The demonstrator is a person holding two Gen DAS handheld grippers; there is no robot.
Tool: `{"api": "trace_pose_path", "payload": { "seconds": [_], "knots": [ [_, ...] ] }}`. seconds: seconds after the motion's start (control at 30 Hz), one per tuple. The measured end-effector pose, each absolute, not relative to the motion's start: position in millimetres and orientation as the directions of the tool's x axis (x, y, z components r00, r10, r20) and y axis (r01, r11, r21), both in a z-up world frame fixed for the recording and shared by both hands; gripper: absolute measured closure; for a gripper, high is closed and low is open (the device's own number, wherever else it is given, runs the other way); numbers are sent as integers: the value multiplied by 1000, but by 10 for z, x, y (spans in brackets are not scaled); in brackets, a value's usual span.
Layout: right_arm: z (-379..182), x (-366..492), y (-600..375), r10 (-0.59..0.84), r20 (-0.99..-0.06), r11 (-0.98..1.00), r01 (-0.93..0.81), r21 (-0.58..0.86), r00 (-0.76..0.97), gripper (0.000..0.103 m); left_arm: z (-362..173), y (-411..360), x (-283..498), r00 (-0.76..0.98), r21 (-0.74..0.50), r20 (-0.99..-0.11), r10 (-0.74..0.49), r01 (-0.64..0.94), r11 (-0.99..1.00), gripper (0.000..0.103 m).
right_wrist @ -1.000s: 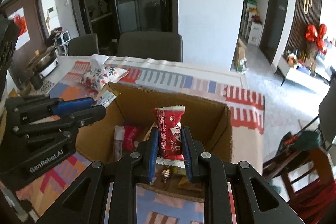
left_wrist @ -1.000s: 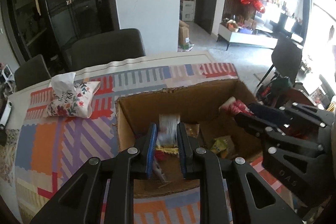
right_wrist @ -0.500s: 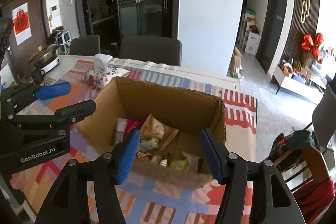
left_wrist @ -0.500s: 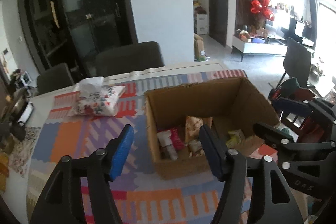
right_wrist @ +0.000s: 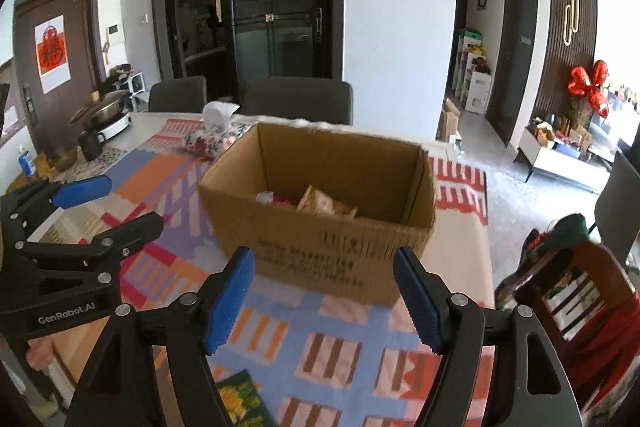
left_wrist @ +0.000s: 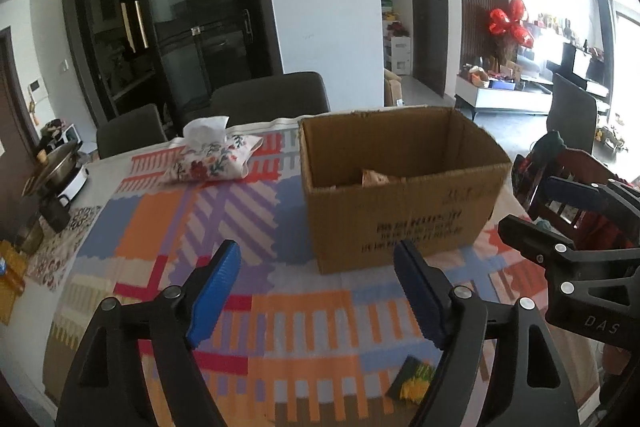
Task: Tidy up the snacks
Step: 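Move the right tool back to the green cracker bag on the table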
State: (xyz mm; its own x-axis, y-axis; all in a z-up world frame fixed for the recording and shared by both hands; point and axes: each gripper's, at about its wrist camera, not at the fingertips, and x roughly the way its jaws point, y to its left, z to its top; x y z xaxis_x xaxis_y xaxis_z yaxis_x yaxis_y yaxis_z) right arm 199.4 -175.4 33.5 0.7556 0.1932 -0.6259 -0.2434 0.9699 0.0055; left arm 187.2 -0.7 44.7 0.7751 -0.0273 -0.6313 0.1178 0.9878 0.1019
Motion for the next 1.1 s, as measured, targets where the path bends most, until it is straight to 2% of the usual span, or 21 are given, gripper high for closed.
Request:
{"api": "trace_pose_path", "payload": {
  "seconds": [0.33,0.67,1.1],
  "knots": [
    [39,1637,-1674,229,-648,954,-300,1,726,31,223,54,1428,757,108,-653,14,74,991,16],
    [-383,1473,-1561,268,-717,932,-363,23,643,31,-239,114,1182,681,131,-731,46,73,989,16],
    [-952,1444,-1337,290,-816,893,-447,43,500,31,-744,217,1139,563,103,-825,46,69,992,16]
  ]
}}
